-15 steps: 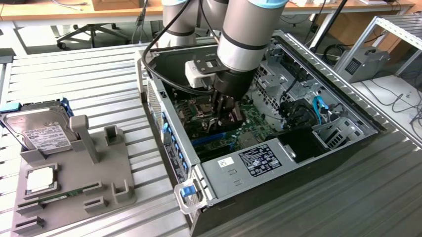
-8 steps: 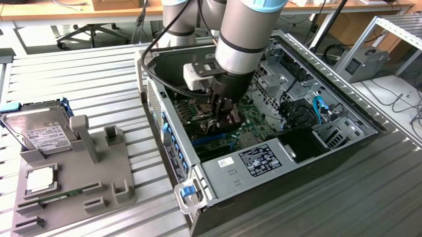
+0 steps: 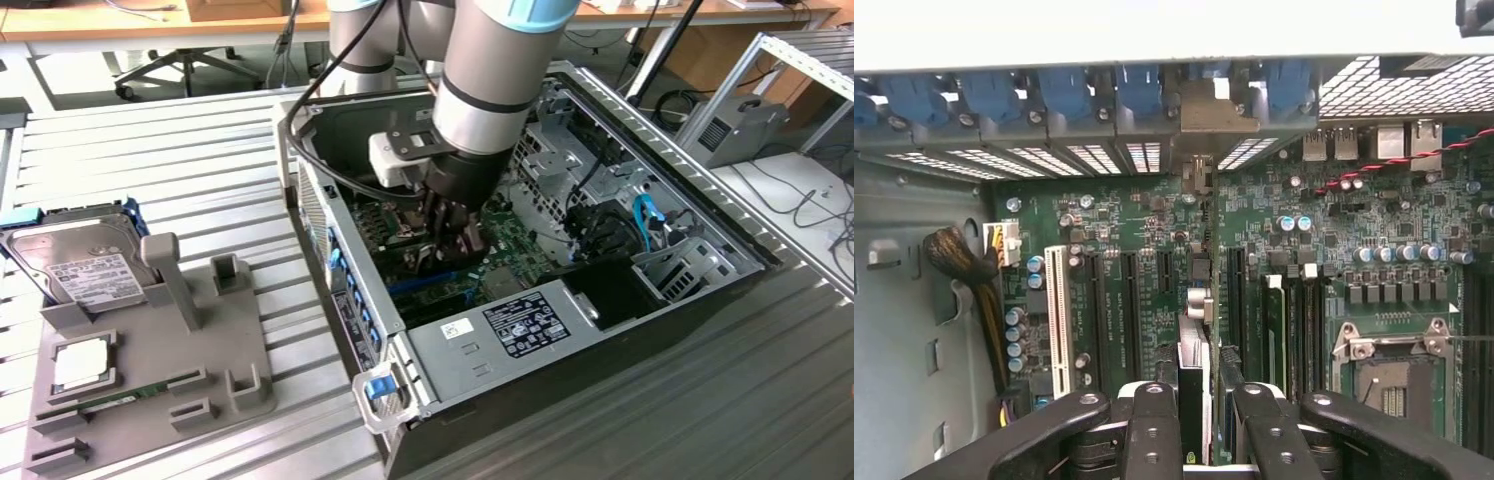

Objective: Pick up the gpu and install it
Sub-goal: 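Insert the gpu into the slot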

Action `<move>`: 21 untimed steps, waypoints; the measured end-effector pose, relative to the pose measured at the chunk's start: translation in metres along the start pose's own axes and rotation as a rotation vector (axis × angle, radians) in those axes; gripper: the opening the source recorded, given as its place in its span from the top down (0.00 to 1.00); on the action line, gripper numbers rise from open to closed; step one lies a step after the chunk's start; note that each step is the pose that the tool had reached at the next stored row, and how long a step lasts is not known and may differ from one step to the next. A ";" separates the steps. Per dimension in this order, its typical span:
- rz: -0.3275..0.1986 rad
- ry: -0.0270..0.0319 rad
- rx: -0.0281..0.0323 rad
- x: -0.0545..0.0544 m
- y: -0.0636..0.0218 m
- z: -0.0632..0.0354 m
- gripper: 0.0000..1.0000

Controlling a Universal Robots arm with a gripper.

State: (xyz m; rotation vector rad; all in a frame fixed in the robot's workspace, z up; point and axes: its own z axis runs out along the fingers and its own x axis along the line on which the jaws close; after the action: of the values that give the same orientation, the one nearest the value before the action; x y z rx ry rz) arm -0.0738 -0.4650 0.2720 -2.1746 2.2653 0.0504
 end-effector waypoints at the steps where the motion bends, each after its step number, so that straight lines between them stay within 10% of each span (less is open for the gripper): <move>1: 0.000 0.0000 0.0000 0.000 0.0004 0.0007 0.74; 21: -0.003 0.0000 -0.0001 0.000 0.0013 0.0063 0.74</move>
State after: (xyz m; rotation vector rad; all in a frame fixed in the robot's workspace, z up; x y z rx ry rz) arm -0.0753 -0.4649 0.2657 -2.1777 2.2623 0.0504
